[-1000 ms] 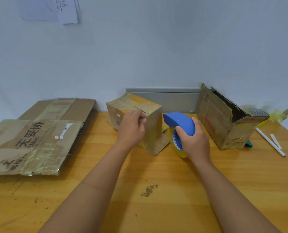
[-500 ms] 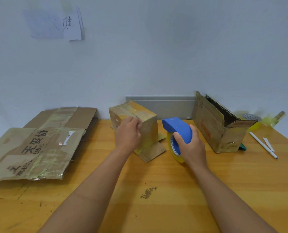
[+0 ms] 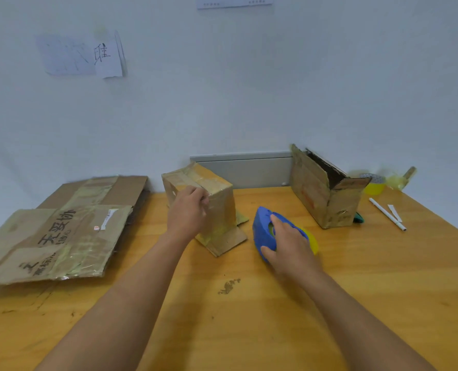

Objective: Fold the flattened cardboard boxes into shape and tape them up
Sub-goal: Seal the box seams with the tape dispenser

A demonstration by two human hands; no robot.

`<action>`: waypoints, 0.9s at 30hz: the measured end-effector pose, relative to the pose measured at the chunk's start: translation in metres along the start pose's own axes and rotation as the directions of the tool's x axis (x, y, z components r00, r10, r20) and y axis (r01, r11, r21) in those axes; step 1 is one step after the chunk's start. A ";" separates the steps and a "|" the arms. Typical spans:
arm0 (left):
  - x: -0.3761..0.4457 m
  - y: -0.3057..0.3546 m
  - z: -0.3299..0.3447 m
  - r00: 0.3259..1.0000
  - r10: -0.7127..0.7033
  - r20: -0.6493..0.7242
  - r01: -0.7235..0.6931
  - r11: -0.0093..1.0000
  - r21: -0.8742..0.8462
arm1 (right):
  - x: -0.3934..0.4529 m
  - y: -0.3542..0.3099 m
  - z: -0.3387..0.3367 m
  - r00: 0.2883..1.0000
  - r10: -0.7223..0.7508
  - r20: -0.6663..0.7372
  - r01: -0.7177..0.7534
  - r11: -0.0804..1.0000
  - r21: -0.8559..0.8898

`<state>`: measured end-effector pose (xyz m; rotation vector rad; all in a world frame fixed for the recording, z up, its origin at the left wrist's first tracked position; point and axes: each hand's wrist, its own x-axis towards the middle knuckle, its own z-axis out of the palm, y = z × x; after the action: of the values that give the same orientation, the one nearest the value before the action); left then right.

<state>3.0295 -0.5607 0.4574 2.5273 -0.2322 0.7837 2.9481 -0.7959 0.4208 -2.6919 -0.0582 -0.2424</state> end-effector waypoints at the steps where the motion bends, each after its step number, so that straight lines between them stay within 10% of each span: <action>1: -0.003 0.002 -0.001 1.000 0.013 -0.006 -0.013 1.000 -0.002 | -0.006 -0.001 0.002 1.000 0.013 0.003 -0.013 0.998 -0.063; 13: -0.035 0.020 -0.016 0.978 0.055 0.203 -0.041 0.997 -0.072 | -0.019 -0.007 0.010 0.989 0.143 -0.041 -0.147 0.917 -0.370; 20: -0.021 -0.005 -0.037 0.997 -0.075 -0.008 0.064 0.900 -0.432 | 0.036 -0.080 0.001 0.993 0.100 -0.057 -0.070 0.916 0.394; 27: 0.028 -0.060 -0.031 0.929 -0.368 0.045 0.370 0.928 -0.047 | 0.093 -0.103 0.013 0.963 0.258 -0.076 -0.186 0.842 0.507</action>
<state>3.0550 -0.4935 0.4723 2.4292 0.2060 0.5734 3.0337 -0.6967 0.4693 -2.1349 0.2101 -0.2996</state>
